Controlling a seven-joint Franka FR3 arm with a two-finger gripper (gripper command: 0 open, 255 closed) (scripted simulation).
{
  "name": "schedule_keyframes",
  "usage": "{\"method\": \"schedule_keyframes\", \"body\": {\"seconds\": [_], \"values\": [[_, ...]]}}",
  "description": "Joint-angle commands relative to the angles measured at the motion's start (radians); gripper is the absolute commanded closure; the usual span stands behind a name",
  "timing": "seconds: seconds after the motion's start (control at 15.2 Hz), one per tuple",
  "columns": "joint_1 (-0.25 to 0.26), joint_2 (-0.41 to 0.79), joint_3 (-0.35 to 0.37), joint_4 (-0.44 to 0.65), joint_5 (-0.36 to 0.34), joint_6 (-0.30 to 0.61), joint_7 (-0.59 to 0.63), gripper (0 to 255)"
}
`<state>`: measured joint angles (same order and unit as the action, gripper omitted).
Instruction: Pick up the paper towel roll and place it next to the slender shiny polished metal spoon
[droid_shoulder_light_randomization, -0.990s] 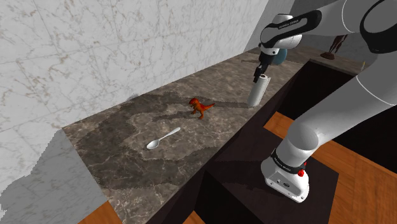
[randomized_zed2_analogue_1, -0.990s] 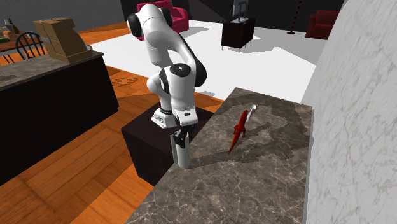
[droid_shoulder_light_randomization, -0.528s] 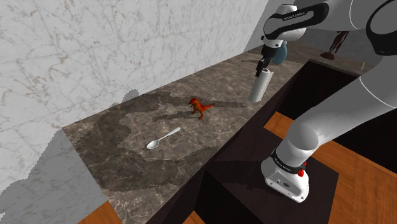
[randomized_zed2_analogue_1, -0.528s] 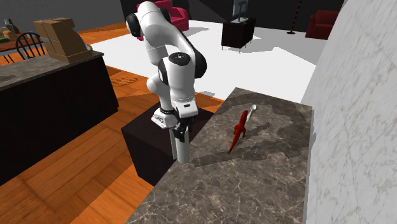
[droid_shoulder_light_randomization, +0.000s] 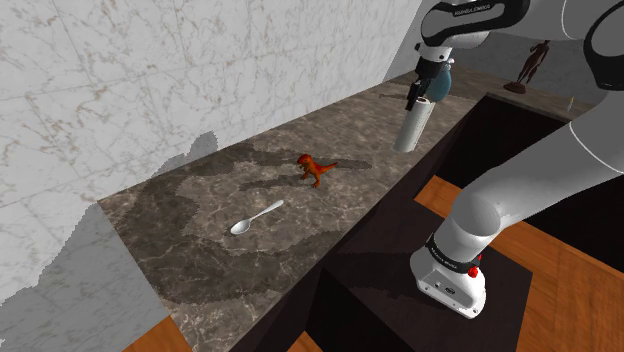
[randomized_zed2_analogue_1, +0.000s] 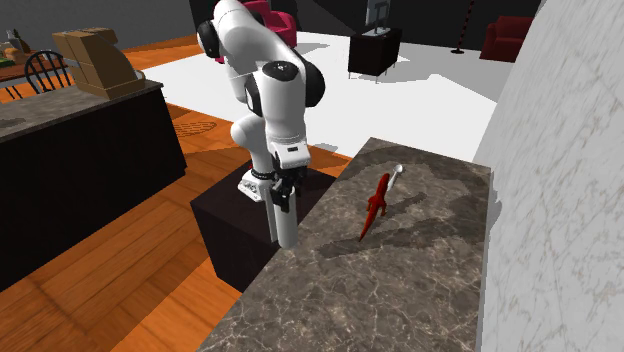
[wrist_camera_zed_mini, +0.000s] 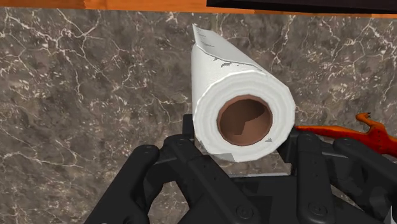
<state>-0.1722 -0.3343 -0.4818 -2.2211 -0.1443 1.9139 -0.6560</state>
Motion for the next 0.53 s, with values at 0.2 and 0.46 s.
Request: {"method": "schedule_keyframes", "body": {"seconds": [0.2, 0.46], "values": [[0.003, -0.008, 0.01, 0.061, 0.003, -0.069, 0.003, 255], [0.005, -0.011, 0.016, 0.112, 0.005, -0.123, 0.004, 255]]}}
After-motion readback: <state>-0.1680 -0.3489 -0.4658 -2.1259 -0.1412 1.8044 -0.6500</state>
